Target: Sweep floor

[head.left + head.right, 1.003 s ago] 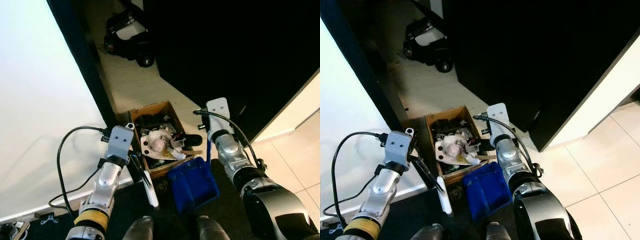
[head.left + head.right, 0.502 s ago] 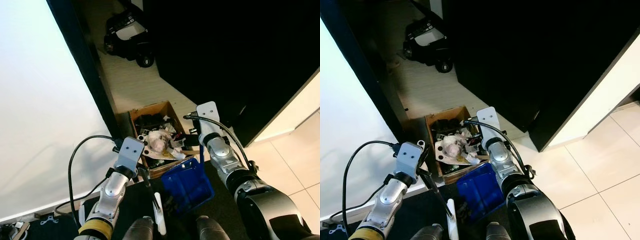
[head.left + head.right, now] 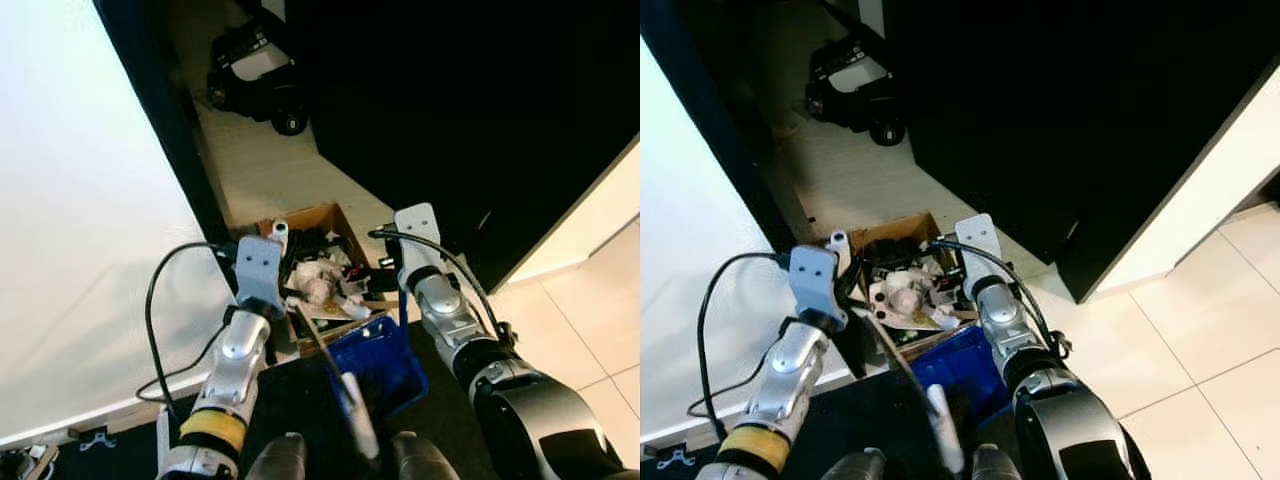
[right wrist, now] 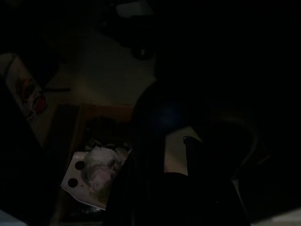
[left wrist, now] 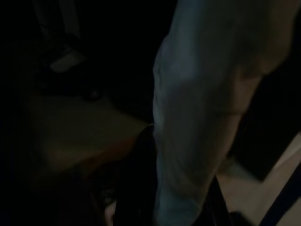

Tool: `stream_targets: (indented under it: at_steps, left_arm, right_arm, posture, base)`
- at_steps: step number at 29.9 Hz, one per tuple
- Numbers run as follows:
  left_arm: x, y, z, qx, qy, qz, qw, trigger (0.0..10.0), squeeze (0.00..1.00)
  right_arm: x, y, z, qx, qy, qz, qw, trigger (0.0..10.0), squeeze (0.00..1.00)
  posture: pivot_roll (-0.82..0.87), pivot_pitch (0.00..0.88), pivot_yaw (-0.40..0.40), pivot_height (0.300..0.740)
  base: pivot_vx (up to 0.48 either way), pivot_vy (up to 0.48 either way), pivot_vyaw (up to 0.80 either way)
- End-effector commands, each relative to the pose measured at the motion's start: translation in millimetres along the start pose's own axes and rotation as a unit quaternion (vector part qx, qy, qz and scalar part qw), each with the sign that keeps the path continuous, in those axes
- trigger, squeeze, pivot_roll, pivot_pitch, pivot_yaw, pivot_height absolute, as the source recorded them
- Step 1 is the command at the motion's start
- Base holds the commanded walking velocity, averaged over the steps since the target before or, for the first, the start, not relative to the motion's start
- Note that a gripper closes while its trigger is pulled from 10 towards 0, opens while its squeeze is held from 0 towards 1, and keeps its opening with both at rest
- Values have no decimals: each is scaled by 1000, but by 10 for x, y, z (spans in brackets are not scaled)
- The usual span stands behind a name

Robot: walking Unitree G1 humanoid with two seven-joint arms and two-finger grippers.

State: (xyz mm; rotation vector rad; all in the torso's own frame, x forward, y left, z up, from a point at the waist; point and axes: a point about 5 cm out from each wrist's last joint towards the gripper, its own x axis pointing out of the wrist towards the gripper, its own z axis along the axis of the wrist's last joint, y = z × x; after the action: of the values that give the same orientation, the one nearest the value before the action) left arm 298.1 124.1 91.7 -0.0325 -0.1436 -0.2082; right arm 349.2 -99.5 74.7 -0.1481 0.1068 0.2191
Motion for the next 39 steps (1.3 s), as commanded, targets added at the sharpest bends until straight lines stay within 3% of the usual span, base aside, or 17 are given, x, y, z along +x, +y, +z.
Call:
stream_targets:
  at_steps: [1, 5, 11, 15, 18, 19, 22, 24, 26, 27, 32, 34, 35, 39]
  left_arm:
    - [37, -20, 113, -27, -24, 4, 999, 10000, 0]
    - [18, 36, 211, -24, -37, 2, 999, 10000, 0]
    - [-69, 248, 440, 8, -58, 3, 998, 10000, 0]
    - [-162, 423, 712, 13, -61, -11, 998, 10000, 0]
    - [-261, 629, 1034, 59, -44, -36, 997, 10000, 0]
    - [-261, 629, 1034, 59, -44, -36, 997, 10000, 0]
    - [-397, 958, 1370, 115, -13, -47, 992, 10000, 0]
    - [-437, 1023, 1423, 131, -2, -50, 990, 10000, 0]
    - [-502, 1094, 1410, 148, 26, -50, 987, 10000, 0]
    - [-631, 1188, 1327, 171, 72, -47, 982, 10000, 0]
    - [-754, 1290, 1156, 160, 124, -14, 979, 10000, 0]
    - [-827, 1369, 907, 144, 175, 21, 974, 10000, 0]
    - [-827, 1369, 907, 144, 175, 21, 974, 10000, 0]
    - [-975, 1364, 362, 126, 279, 35, 951, 10000, 0]
  right_arm:
    - [-26, 5, -58, 27, 9, -3, 1000, 10000, 0]
    - [-30, -58, -62, 34, 9, -14, 999, 10000, 0]
    - [-46, -214, -83, 61, 12, -44, 997, 10000, 0]
    - [-67, -326, -106, 76, 15, -64, 995, 10000, 0]
    - [-78, -400, -103, 90, 9, -74, 993, 10000, 0]
    - [-78, -400, -103, 90, 9, -74, 993, 10000, 0]
    - [-101, -448, -123, 98, 7, -76, 992, 10000, 0]
    - [-108, -456, -131, 100, 7, -76, 992, 10000, 0]
    - [-115, -462, -134, 106, 4, -74, 992, 10000, 0]
    - [-120, -473, -112, 116, -9, -67, 991, 10000, 0]
    - [-134, -528, -53, 128, -38, -63, 989, 10000, 0]
    - [-168, -614, 24, 131, -72, -64, 987, 10000, 0]
    - [-168, -614, 24, 131, -72, -64, 987, 10000, 0]
    - [-324, -778, 182, 111, -125, -56, 984, 10000, 0]
  posture:
    - [152, 83, -23, 740]
    - [154, 84, -17, 740]
    - [170, 85, -8, 740]
    - [176, 87, -1, 740]
    - [187, 87, 6, 740]
    - [187, 87, 6, 740]
    - [208, 83, 14, 740]
    - [209, 83, 14, 740]
    - [211, 83, 17, 740]
    - [208, 85, 19, 740]
    - [199, 87, 22, 740]
    - [184, 85, 28, 740]
    - [184, 85, 28, 740]
    - [149, 85, 33, 740]
  base:
    - [0, 0, 0]
    - [0, 0, 0]
    - [0, 0, 0]
    - [0, 0, 0]
    - [0, 0, 0]
    - [0, 0, 0]
    - [0, 0, 0]
    - [0, 0, 0]
    - [0, 0, 0]
    - [0, 0, 0]
    - [0, 0, 0]
    - [0, 0, 0]
    - [0, 0, 0]
    - [0, 0, 0]
